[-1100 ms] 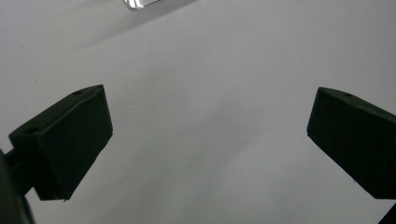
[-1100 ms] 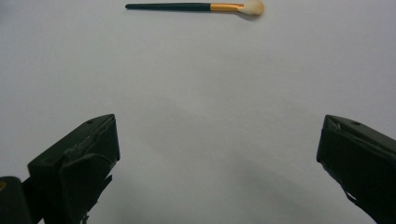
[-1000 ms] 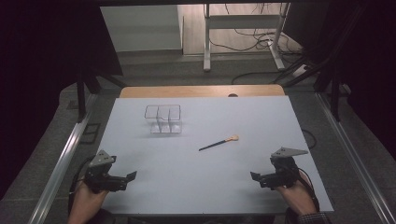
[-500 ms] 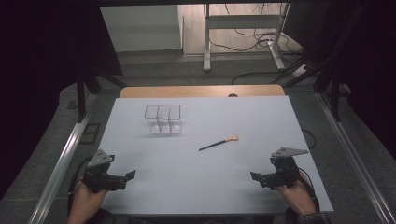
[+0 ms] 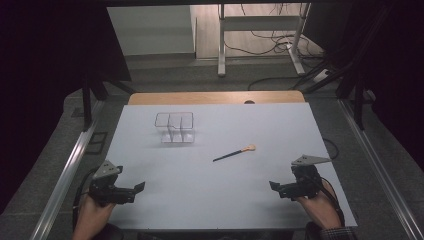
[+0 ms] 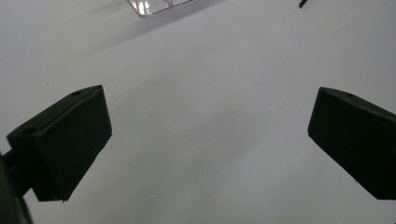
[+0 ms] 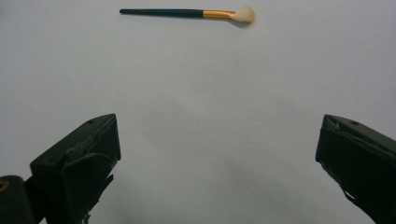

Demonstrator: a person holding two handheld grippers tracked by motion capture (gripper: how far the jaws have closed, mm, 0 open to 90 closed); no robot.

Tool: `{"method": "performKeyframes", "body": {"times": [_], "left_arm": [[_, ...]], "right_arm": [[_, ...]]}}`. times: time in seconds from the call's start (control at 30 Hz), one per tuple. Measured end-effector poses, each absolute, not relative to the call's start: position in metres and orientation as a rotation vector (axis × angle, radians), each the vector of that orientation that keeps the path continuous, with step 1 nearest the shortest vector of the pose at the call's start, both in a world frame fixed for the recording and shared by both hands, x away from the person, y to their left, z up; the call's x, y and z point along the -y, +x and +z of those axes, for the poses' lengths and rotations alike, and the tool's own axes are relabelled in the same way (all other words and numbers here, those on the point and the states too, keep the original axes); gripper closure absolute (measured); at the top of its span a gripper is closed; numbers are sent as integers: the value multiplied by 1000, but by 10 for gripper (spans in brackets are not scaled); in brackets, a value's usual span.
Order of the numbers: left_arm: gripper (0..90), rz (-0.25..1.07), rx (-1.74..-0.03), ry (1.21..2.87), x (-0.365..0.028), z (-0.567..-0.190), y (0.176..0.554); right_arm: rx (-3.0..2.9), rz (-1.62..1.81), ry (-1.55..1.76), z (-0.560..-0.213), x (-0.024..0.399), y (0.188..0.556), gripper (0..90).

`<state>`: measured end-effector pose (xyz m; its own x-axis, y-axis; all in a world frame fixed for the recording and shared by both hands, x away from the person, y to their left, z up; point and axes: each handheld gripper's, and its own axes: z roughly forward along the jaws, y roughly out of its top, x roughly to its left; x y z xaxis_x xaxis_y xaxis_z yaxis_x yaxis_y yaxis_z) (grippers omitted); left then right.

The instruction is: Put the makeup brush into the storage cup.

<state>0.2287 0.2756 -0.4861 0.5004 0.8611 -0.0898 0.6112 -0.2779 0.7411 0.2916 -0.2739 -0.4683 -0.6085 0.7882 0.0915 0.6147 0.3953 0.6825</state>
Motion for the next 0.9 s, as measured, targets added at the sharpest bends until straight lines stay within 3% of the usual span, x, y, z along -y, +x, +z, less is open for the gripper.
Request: {"method": "performKeyframes", "body": {"times": [0.9], "left_arm": [[0,374,-1198,2040,-272,-490,230]], "right_arm": [[-2456,965,1174,-453,264,308,26]]}}
